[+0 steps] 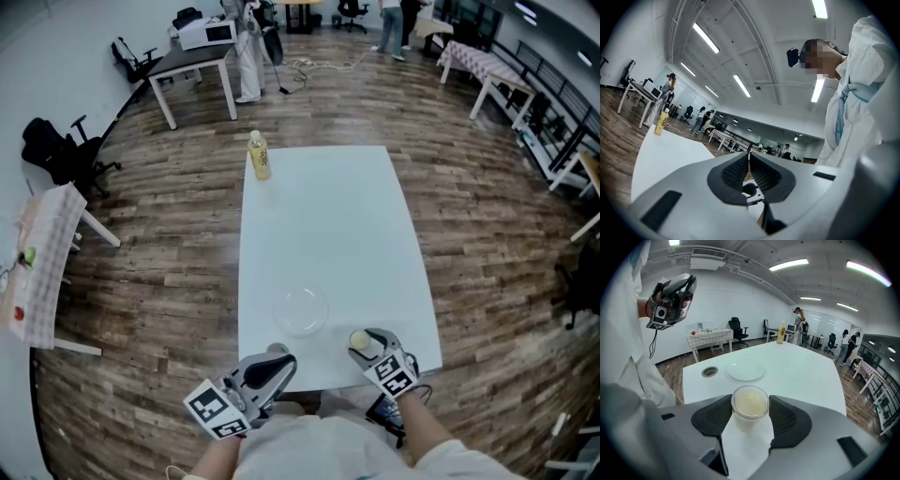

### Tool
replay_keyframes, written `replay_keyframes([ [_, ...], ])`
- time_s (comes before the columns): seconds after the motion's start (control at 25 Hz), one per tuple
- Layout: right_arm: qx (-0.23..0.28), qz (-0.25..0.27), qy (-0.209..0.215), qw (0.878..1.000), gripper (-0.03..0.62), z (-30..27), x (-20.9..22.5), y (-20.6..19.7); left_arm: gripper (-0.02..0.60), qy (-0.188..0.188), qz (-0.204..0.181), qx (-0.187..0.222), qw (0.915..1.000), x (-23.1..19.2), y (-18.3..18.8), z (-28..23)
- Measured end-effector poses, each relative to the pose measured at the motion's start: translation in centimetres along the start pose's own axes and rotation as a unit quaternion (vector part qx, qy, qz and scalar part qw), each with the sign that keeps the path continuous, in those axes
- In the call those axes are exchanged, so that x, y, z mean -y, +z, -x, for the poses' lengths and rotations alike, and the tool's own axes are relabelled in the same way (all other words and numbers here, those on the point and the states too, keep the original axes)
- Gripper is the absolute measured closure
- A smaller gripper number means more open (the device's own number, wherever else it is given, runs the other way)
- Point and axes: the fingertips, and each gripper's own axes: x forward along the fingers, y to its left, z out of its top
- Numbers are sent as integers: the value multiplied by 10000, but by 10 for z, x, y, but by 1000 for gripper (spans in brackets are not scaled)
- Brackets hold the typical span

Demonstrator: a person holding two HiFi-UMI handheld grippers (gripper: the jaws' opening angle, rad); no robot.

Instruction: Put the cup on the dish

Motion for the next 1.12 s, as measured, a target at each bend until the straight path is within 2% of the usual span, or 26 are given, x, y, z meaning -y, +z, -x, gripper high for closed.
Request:
replay_keyframes([
  [0.6, 116, -16, -49, 9999, 330, -15, 0, 37, 579, -95, 36, -11, 9999, -18, 14, 7],
  [1.12, 295, 131, 52, 9995, 330, -44, -2, 80, 578, 19, 35, 46, 10000, -35, 23, 24],
])
